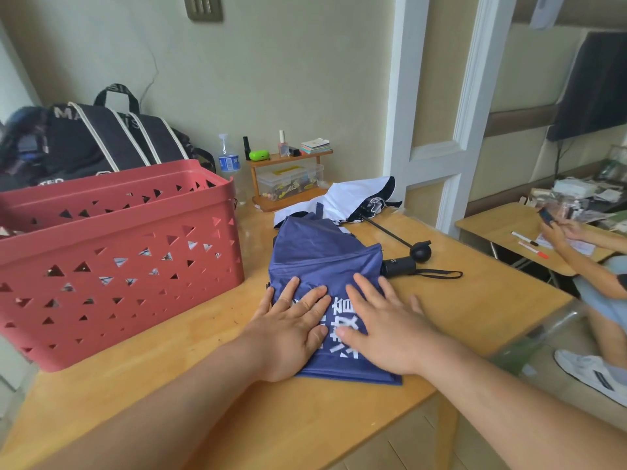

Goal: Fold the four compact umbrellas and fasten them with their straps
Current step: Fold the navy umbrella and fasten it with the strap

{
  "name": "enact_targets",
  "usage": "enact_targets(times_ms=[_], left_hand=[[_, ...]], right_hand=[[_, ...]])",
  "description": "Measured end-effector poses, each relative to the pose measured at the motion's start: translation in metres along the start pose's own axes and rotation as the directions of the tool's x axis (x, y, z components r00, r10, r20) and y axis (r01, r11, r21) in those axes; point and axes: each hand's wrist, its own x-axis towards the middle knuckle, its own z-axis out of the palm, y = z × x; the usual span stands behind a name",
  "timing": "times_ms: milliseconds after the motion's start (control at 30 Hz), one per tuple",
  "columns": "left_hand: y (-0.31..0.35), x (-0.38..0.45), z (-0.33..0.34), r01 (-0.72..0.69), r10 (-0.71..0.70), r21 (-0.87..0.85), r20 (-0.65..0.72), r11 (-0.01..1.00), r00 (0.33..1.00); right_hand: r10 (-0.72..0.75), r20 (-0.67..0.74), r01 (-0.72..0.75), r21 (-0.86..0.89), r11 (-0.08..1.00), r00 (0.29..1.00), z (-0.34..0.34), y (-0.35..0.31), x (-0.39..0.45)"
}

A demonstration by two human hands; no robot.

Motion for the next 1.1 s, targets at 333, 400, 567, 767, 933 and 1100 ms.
enact_targets(times_ms=[333,400,567,767,933,1100], left_hand=[[-0.042,0.039,-0.044,0.052,-0.354,-0.475,-0.574,0.878,0.739],[-0.053,0.055,-0.059,0.149,-0.508,-0.686,-0.357,0.712,0.784],[-0.06,0.081,-0.072,0.127,-0.569,-0.939,-0.083,0.32,0.818],[-0.058,0.092,-0.068,0.003,-0.658,-0.989,-0.098,0.15,0.746],[-0.044,0.074,-0.072,-0.121,-0.628,-0.991,-0.125,0.048,0.768],[-0.017,0.035,-0.059,-0.242,-0.612,-0.968,-0.228,0.062,0.757]], right_hand=[[0.013,0.022,-0.012,-0.031,0.999,1.0,0.013,0.005,0.003],[0.009,0.015,-0.008,-0.033,0.999,1.0,0.014,0.006,0.003],[0.007,0.01,-0.007,-0.035,0.999,1.0,0.015,0.007,0.003],[0.006,0.002,-0.006,-0.03,1.0,1.0,0.015,0.007,0.003],[0.003,-0.015,-0.004,-0.017,1.0,1.0,0.014,0.006,0.001],[0.006,-0.042,-0.005,0.008,1.0,0.999,0.015,0.006,0.001]])
